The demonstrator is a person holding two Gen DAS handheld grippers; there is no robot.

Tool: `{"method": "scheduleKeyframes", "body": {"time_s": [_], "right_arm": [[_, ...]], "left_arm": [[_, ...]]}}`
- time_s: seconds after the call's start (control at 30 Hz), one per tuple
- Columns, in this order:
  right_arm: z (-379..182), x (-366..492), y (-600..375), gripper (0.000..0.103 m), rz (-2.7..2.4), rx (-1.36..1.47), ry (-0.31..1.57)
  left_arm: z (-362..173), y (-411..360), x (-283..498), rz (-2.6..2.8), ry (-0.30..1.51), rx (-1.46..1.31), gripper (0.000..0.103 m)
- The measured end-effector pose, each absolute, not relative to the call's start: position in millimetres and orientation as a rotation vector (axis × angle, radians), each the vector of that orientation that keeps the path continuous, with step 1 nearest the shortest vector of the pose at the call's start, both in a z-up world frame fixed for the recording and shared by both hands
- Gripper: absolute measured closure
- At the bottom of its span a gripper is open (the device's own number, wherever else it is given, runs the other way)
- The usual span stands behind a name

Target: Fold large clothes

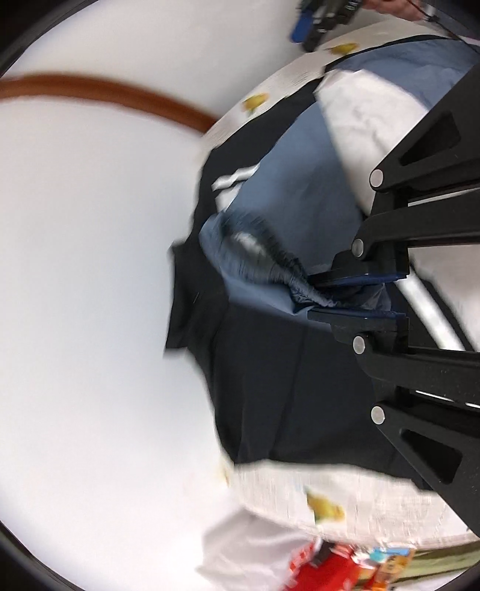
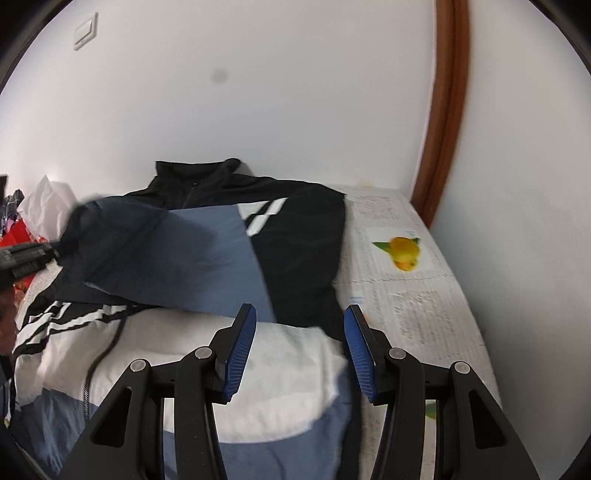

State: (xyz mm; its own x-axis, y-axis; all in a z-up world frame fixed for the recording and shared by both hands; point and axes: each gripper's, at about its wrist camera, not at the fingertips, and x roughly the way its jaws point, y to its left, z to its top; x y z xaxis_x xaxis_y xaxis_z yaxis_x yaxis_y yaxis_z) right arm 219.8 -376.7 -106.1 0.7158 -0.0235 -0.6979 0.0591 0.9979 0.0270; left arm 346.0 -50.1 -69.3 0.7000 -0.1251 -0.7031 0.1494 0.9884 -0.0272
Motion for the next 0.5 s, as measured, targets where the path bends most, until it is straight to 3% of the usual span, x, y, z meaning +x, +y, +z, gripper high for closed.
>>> {"method": "scheduleKeyframes", "body": {"time_s": [0.23,0.5], "right_arm": [[-113.2,250.3,-349.0,0.054,-0.004,0.060,0.793],[-141.3,288.8,-336.2,0.054,-0.009,0.041,0.827]], "left_arm": [[-74.5,29.0,358.8,-0.011,0.804,-0.093,0.095],[-126.7,73.2,370.0,0.041,0.943,-0.176,0.094]]}}
